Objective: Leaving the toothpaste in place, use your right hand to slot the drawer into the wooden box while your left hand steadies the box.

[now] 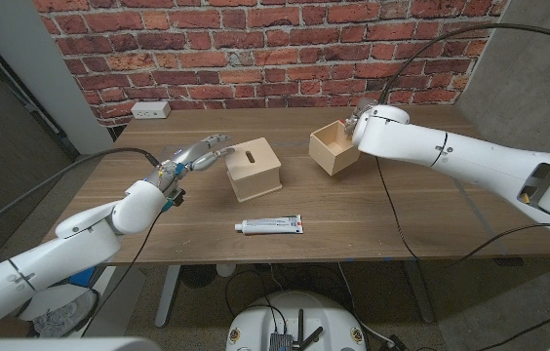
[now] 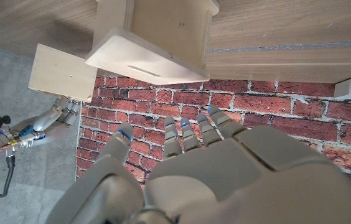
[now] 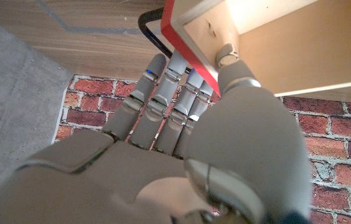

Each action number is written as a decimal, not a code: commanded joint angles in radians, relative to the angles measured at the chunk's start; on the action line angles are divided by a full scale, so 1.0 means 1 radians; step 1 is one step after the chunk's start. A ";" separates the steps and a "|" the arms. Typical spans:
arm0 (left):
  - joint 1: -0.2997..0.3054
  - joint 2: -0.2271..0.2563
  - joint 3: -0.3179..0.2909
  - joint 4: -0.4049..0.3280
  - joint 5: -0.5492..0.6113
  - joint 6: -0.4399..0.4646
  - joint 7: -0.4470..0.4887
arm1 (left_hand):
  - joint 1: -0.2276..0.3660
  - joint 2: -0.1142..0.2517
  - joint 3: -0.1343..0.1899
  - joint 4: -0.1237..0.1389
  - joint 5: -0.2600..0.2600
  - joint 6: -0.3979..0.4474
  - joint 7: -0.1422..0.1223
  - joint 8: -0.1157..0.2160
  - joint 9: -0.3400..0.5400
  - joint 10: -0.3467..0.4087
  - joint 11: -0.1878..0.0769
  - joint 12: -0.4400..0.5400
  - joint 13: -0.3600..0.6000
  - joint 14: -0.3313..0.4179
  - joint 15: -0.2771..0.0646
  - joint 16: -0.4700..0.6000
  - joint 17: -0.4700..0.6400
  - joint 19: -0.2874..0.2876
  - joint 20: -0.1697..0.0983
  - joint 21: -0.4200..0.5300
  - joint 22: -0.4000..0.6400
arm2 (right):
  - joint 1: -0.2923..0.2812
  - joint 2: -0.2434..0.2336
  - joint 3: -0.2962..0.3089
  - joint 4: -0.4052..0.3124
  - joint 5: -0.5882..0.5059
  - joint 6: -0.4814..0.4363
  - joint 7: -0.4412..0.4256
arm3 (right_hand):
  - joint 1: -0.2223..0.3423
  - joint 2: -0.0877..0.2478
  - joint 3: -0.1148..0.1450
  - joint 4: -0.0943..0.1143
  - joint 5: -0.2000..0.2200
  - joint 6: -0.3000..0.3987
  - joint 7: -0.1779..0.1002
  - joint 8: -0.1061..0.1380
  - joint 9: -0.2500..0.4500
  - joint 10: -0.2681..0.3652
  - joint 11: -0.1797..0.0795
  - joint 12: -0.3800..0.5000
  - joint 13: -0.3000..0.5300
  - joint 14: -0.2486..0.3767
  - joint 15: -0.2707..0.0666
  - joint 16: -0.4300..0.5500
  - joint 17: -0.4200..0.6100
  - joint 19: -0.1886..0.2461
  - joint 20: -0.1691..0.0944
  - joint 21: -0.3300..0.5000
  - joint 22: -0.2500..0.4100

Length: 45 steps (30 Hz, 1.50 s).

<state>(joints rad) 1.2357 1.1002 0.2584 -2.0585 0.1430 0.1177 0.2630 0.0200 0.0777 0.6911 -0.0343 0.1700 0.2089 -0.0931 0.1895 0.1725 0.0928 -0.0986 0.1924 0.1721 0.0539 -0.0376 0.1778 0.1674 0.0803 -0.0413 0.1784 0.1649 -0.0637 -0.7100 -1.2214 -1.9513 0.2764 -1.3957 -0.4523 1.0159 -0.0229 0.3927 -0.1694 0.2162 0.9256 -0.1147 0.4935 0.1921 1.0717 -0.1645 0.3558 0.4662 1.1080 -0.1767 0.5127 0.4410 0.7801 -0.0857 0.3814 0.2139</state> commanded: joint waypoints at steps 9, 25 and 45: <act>0.012 0.040 0.017 0.001 0.189 -0.016 -0.007 | -0.008 0.053 0.003 0.005 0.005 -0.001 -0.010 -0.003 0.002 -0.001 -0.010 0.002 0.003 0.011 -0.108 0.000 0.001 -0.006 -0.121 0.001 0.004 | 0.218 0.084 -0.173 0.158 0.681 0.000 -0.512 | 0.090 0.119 -0.002 0.007 0.004 0.020 -0.007 0.000 0.004 0.031 -0.031 -0.001 0.010 0.027 -0.061 -0.004 0.006 -0.003 -0.117 0.011 -0.002; 0.000 0.055 0.045 -0.002 0.312 -0.032 -0.023 | -0.008 0.052 0.003 0.008 0.006 0.000 -0.012 -0.003 0.003 0.000 -0.018 -0.001 0.003 0.007 -0.111 -0.002 0.000 -0.012 -0.130 0.002 0.003 | 0.210 0.126 -0.164 0.214 0.781 0.000 -0.611 | 0.085 0.124 -0.005 0.007 0.005 0.023 -0.001 -0.003 0.005 0.029 -0.023 -0.009 0.012 0.029 -0.061 -0.009 0.013 0.000 -0.116 0.020 -0.004; -0.010 0.069 0.073 -0.007 0.402 -0.011 -0.081 | -0.016 0.044 -0.004 0.021 0.004 -0.033 -0.046 -0.012 0.002 -0.002 -0.023 -0.004 0.003 0.001 -0.114 -0.002 0.002 -0.036 -0.135 0.000 0.004 | 0.173 0.158 -0.124 0.236 0.677 0.000 -0.543 | 0.084 0.128 -0.005 0.005 0.008 0.020 0.004 -0.009 0.005 0.030 -0.020 -0.015 0.017 0.028 -0.061 -0.017 0.020 0.002 -0.116 0.028 -0.006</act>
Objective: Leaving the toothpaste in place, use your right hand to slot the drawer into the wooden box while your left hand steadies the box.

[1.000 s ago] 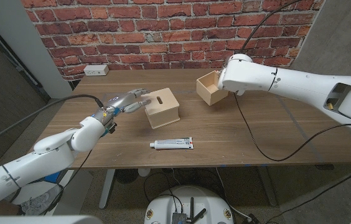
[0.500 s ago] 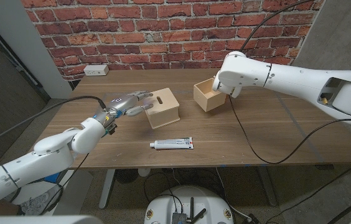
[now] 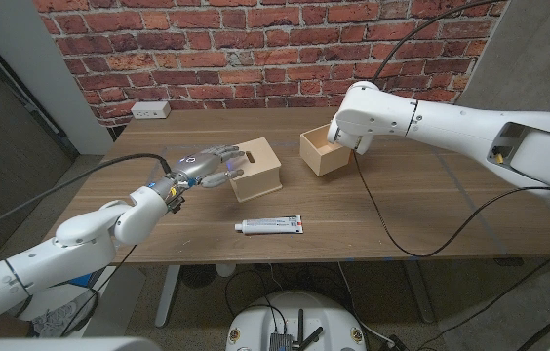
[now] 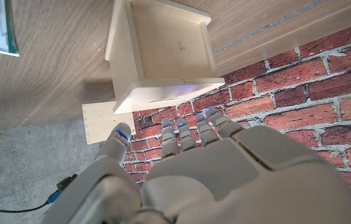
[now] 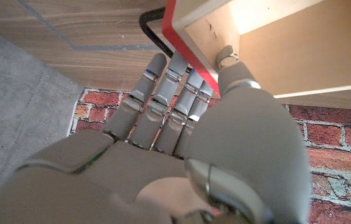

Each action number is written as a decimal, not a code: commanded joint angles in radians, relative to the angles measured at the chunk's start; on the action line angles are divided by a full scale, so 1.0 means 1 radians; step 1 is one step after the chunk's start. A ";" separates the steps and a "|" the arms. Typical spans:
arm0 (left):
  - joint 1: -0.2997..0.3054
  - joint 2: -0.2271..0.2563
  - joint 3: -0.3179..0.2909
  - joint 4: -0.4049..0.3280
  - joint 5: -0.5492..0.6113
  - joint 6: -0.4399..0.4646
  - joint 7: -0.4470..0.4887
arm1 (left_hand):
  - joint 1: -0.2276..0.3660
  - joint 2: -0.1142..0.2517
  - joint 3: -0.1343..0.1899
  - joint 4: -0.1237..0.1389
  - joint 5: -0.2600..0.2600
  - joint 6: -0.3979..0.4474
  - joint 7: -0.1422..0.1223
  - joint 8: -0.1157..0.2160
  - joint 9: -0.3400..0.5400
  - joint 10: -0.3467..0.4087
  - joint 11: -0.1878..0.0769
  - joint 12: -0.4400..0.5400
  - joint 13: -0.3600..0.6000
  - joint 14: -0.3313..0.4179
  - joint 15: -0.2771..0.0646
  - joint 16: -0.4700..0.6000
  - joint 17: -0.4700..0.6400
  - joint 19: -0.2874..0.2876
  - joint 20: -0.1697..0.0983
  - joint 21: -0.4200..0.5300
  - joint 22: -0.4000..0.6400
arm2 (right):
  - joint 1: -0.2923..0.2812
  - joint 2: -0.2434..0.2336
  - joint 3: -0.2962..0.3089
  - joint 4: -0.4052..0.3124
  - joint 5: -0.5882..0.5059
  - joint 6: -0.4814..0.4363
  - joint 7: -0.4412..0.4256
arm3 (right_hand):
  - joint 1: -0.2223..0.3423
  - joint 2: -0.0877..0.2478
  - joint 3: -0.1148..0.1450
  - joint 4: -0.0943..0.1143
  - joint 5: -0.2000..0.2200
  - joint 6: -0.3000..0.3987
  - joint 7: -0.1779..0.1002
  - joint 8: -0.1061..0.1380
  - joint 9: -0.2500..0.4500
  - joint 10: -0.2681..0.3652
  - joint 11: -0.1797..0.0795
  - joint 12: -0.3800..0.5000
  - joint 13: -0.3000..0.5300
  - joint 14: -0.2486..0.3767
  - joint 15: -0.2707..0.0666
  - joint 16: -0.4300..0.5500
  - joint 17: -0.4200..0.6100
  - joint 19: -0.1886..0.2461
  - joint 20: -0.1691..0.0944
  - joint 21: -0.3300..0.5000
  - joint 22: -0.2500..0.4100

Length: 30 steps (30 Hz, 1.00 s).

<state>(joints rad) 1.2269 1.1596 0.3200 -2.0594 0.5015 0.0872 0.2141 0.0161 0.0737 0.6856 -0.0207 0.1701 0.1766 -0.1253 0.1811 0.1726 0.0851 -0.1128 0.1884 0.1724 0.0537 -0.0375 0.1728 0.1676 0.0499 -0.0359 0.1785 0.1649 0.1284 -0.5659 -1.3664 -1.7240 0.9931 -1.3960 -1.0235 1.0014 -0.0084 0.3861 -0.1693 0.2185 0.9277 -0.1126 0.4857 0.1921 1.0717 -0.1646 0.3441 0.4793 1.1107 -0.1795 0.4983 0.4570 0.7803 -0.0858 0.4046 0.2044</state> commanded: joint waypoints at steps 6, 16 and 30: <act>-0.004 0.015 0.018 -0.005 0.061 0.025 -0.045 | -0.014 0.047 0.000 0.012 0.004 -0.002 -0.018 -0.002 0.002 0.016 -0.012 0.003 0.002 0.005 -0.116 0.004 0.002 -0.015 -0.142 -0.001 0.004 | -0.026 0.024 0.031 0.019 -0.064 0.000 0.053 | 0.097 0.116 0.002 0.005 0.006 0.020 0.003 -0.002 0.005 0.031 -0.020 -0.005 0.005 0.027 -0.058 -0.004 0.007 0.001 -0.116 0.007 0.002; -0.004 0.012 0.026 -0.008 0.096 0.044 -0.038 | -0.015 0.046 -0.003 0.020 0.005 0.000 -0.018 0.002 0.002 0.033 -0.014 0.006 0.002 0.006 -0.122 0.004 0.001 -0.043 -0.144 -0.005 0.004 | -0.040 0.036 0.049 0.027 -0.105 0.000 0.084 | 0.096 0.117 0.001 0.005 0.007 0.021 0.004 -0.003 0.005 0.031 -0.020 -0.007 0.007 0.027 -0.057 -0.007 0.010 0.002 -0.116 0.010 0.002; -0.015 0.009 0.039 -0.007 0.111 0.051 -0.057 | -0.014 0.041 -0.007 0.029 0.005 0.037 -0.007 0.014 0.001 0.070 -0.010 0.010 0.001 0.041 -0.137 0.010 -0.001 -0.069 -0.118 -0.001 0.004 | -0.040 0.047 0.050 0.038 -0.127 0.000 0.116 | 0.095 0.119 0.001 0.003 0.009 0.024 0.008 -0.006 0.005 0.034 -0.019 -0.011 0.010 0.030 -0.058 -0.011 0.016 0.001 -0.116 0.016 0.000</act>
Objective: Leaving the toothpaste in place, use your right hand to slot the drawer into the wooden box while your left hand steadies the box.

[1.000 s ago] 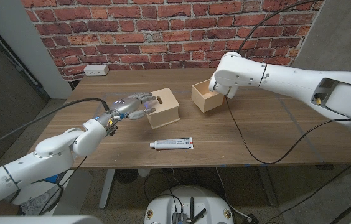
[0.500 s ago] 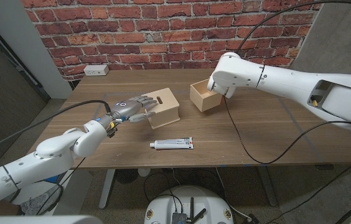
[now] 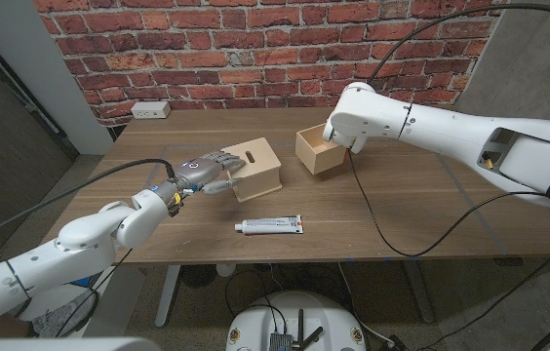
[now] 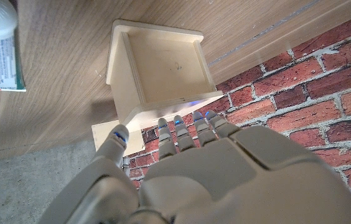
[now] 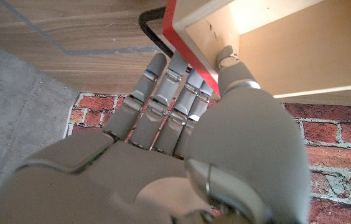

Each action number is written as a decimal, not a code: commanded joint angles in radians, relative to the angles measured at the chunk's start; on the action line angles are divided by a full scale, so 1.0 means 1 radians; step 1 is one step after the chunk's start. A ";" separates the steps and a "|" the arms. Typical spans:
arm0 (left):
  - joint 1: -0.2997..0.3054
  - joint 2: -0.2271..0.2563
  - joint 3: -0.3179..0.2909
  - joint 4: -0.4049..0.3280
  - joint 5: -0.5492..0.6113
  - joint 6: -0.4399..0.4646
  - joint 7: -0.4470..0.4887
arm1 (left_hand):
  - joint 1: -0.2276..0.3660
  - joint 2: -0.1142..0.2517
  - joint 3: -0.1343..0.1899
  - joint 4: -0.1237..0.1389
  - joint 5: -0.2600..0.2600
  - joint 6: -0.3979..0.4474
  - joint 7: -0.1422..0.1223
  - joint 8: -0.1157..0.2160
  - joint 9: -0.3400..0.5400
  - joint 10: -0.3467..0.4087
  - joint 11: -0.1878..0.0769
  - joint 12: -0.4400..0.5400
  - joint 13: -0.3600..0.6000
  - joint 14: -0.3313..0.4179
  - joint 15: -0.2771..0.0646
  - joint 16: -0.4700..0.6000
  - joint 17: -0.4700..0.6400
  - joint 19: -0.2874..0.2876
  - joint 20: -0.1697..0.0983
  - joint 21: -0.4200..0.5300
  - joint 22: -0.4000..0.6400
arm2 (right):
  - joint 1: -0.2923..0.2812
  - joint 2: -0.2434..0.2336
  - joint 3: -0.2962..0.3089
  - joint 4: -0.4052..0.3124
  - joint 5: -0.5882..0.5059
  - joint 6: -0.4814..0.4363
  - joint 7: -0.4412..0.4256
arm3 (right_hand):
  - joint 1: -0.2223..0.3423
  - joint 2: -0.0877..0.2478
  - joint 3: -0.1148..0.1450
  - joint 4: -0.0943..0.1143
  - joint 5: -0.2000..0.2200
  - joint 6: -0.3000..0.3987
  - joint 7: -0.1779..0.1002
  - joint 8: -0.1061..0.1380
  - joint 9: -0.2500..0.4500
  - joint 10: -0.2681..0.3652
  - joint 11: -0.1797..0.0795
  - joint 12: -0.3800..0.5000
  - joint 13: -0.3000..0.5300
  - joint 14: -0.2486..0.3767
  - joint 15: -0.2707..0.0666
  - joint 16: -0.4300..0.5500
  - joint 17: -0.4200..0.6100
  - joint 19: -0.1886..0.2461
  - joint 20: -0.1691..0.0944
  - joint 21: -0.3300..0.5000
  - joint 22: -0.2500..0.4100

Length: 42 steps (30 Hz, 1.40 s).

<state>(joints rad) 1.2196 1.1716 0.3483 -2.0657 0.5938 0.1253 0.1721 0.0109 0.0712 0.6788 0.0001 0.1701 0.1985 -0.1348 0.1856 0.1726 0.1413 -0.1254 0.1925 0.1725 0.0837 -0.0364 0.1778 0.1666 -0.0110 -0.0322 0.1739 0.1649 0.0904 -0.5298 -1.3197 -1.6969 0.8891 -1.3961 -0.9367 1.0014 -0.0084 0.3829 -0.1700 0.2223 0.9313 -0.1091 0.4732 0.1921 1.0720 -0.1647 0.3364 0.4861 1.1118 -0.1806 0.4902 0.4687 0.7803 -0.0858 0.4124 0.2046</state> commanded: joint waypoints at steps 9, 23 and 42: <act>-0.013 -0.002 0.019 0.001 0.025 0.009 -0.022 | -0.008 0.043 0.000 0.012 0.006 0.029 0.006 0.012 0.001 0.020 0.001 0.004 0.000 0.015 -0.138 0.003 -0.001 -0.013 -0.120 0.005 0.004 | -0.005 0.038 -0.001 0.044 -0.078 0.000 0.079 | 0.096 0.116 0.003 0.001 0.006 0.018 0.005 0.003 0.005 0.032 -0.020 -0.007 0.006 0.027 -0.057 -0.006 0.007 0.001 -0.116 0.012 -0.001; -0.006 -0.003 0.018 -0.015 0.028 0.040 -0.035 | -0.008 0.043 0.000 0.018 0.006 0.037 0.011 0.010 0.001 0.029 0.001 0.002 0.000 0.022 -0.141 0.002 -0.001 -0.015 -0.118 0.008 0.004 | -0.032 0.100 0.006 0.104 -0.229 0.000 0.189 | 0.092 0.115 0.002 0.002 0.008 0.020 0.009 -0.001 0.005 0.034 -0.013 -0.012 0.008 0.029 -0.056 -0.012 0.014 0.003 -0.114 0.019 -0.003; 0.007 -0.004 0.011 -0.025 0.017 0.068 -0.033 | -0.006 0.046 0.002 0.023 0.006 0.047 0.014 0.009 0.002 0.030 0.003 -0.002 0.001 0.024 -0.136 -0.001 -0.001 -0.012 -0.122 0.011 0.004 | -0.019 0.186 -0.029 0.186 -0.274 0.000 0.203 | 0.084 0.115 -0.002 0.005 0.010 0.021 0.015 -0.007 0.005 0.039 -0.008 -0.019 0.010 0.034 -0.054 -0.017 0.023 0.006 -0.113 0.028 -0.005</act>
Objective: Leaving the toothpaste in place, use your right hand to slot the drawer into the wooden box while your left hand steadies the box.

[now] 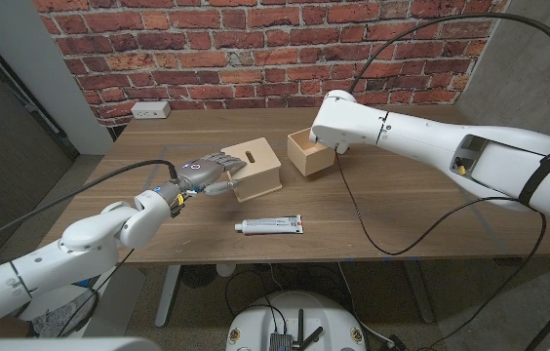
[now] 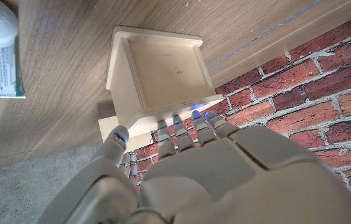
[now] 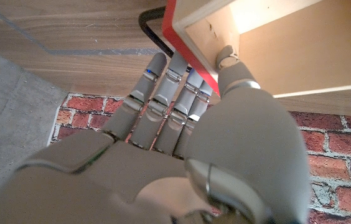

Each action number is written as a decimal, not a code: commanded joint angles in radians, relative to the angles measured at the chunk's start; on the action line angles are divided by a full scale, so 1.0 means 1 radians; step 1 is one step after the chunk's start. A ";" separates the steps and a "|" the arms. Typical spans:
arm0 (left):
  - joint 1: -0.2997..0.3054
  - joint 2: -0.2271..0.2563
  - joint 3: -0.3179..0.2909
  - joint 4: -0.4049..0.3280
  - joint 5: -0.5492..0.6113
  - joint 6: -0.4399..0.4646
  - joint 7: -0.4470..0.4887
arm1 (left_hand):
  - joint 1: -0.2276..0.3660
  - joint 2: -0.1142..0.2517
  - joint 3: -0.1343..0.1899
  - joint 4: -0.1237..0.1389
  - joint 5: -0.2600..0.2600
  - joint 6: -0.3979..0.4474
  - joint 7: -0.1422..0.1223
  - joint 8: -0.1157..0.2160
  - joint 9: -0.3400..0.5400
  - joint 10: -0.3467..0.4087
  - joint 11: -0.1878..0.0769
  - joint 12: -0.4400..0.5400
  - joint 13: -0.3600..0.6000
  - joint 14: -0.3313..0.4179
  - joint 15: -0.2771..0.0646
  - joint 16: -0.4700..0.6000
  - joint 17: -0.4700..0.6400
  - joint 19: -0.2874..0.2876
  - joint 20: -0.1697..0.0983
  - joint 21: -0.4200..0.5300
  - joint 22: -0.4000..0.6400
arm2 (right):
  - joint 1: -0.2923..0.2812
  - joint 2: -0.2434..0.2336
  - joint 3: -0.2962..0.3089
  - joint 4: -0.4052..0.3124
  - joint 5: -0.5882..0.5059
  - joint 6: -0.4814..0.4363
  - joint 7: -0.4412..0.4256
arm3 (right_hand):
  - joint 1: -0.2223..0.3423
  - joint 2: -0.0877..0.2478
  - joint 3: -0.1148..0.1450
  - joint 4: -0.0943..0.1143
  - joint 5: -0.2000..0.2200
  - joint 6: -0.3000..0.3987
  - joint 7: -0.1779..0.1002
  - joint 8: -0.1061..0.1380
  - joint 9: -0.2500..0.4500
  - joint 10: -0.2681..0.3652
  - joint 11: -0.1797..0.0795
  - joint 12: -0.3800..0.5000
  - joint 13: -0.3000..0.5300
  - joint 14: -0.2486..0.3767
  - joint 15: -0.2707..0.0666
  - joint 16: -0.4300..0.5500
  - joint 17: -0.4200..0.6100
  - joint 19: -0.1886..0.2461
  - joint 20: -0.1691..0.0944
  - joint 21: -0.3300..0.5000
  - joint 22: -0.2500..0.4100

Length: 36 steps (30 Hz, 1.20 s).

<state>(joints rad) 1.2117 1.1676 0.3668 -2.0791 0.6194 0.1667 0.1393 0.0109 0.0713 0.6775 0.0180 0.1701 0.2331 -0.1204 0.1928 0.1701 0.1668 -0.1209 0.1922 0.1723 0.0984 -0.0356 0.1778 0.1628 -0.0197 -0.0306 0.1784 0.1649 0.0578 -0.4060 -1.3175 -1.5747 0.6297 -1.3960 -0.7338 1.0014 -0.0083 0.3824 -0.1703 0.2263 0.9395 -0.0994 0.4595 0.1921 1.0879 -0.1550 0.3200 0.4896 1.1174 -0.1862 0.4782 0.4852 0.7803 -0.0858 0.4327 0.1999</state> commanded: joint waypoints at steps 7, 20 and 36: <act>0.014 -0.002 -0.005 -0.008 -0.005 0.026 0.011 | -0.005 0.047 0.004 0.005 0.007 0.012 0.001 0.000 0.004 0.003 0.000 -0.004 0.001 0.008 -0.135 -0.002 0.002 -0.003 -0.124 0.007 0.004 | -0.002 0.093 -0.015 0.094 -0.078 0.000 0.048 | 0.081 0.116 -0.001 0.006 0.006 0.013 0.009 0.005 0.006 0.022 -0.014 -0.005 0.009 0.029 -0.048 -0.007 0.009 0.005 -0.111 0.010 -0.001; -0.006 -0.001 0.005 0.002 -0.010 0.010 -0.006 | -0.002 0.048 0.007 0.005 0.007 0.010 0.000 -0.002 0.004 0.000 0.003 -0.006 0.001 0.007 -0.134 -0.003 0.002 -0.003 -0.124 0.008 0.004 | -0.059 0.130 0.040 0.123 -0.294 0.011 0.218 | 0.073 0.117 -0.003 0.006 0.008 0.016 0.011 0.001 0.006 0.022 -0.011 -0.011 0.011 0.029 -0.048 -0.013 0.016 0.004 -0.107 0.015 -0.003; -0.030 -0.008 0.015 0.021 -0.013 -0.015 -0.006 | 0.003 0.048 0.010 0.001 0.007 0.011 0.001 -0.003 0.005 0.002 0.001 -0.007 0.001 0.008 -0.133 -0.004 0.001 -0.002 -0.124 0.009 0.004 | -0.110 0.172 0.074 0.155 -0.450 0.025 0.292 | 0.067 0.117 -0.004 0.006 0.009 0.017 0.012 -0.005 0.006 0.025 -0.009 -0.016 0.016 0.032 -0.046 -0.017 0.026 0.002 -0.106 0.022 -0.005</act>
<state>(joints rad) 1.1956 1.1639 0.3762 -2.0688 0.6088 0.1660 0.1363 0.0110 0.0713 0.6817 0.0221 0.1701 0.2373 -0.1207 0.1912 0.1720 0.1667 -0.1208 0.1885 0.1723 0.0983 -0.0356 0.1758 0.1630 -0.0195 -0.0305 0.1784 0.1649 -0.0194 -0.2607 -1.2650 -1.4423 0.2800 -1.3826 -0.4933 0.9922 0.0008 0.3768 -0.1681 0.2299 0.9370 -0.0965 0.4527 0.1921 1.0930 -0.1500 0.3082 0.5007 1.1277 -0.1965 0.4642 0.5074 0.7803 -0.0858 0.4475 0.1953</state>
